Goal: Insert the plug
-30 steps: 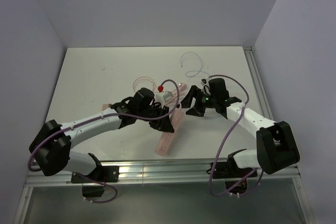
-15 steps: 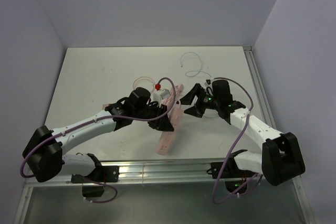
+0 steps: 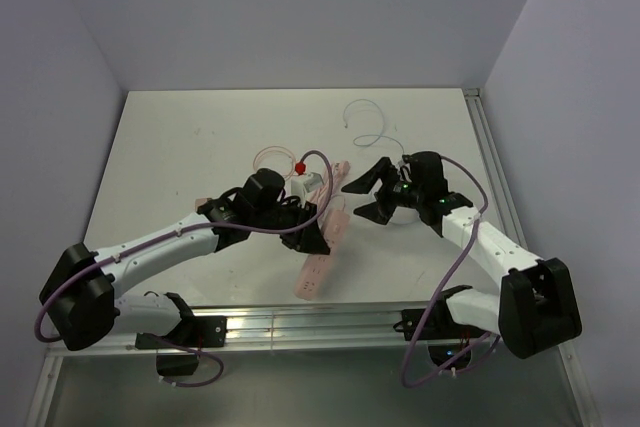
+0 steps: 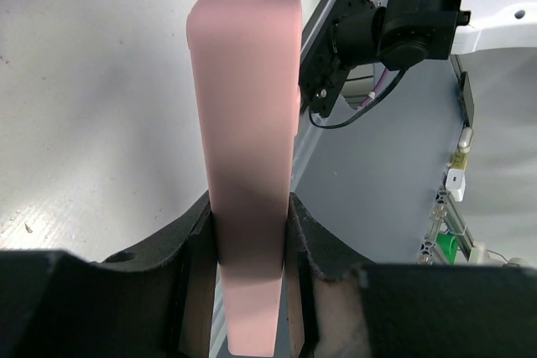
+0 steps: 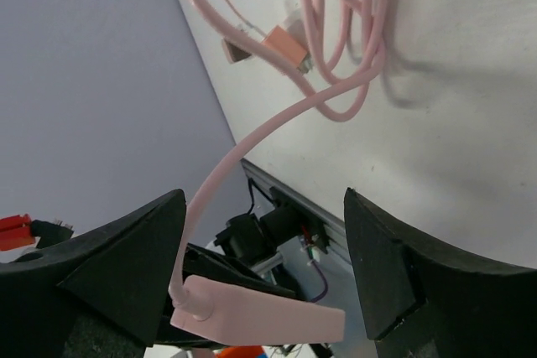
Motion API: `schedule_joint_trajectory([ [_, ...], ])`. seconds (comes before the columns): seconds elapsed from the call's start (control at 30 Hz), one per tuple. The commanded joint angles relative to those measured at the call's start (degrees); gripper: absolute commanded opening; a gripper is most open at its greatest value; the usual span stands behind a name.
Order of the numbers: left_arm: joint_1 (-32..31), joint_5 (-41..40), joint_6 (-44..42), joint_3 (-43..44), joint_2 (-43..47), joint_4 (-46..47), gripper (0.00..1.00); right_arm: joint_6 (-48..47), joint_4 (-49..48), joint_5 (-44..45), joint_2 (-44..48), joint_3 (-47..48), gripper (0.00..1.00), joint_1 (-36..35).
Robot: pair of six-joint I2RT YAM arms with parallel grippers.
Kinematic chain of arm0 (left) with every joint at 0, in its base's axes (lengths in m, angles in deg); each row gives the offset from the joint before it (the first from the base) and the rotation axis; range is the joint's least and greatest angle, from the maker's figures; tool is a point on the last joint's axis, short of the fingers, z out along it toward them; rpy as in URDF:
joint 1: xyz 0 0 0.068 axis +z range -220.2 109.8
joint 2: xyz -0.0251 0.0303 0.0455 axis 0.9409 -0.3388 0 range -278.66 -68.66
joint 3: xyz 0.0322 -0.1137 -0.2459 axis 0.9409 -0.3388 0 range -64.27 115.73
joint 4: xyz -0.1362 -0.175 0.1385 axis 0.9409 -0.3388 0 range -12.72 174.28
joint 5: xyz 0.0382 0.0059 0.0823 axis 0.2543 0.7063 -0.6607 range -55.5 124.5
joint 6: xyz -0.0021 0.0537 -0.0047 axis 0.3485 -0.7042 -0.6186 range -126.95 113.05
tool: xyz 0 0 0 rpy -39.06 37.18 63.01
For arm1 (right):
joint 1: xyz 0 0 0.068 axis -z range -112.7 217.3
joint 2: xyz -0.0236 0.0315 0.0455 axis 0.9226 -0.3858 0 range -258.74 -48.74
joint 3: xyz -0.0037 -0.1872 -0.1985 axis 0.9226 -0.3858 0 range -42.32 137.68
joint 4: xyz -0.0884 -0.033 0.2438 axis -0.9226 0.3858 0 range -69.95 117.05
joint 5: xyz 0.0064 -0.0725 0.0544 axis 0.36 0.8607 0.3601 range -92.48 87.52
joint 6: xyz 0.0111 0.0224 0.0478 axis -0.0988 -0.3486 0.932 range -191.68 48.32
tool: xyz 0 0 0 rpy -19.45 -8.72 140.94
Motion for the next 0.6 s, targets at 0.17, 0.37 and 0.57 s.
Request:
schedule_joint_trajectory([
  [0.17,-0.55,3.28,-0.30,0.27,2.15,4.35,0.00,11.27,-9.96,-4.44,-0.92,3.09,0.82,-6.31],
  [0.37,-1.43,3.28,-0.39,0.62,2.24,4.26,0.00,18.11,-19.51,-6.10,-5.21,1.07,0.79,-9.03],
  [0.57,-2.40,2.41,0.05,0.18,3.38,3.56,0.00,17.38,-24.93,-4.89,-11.98,2.81,0.65,-10.53],
])
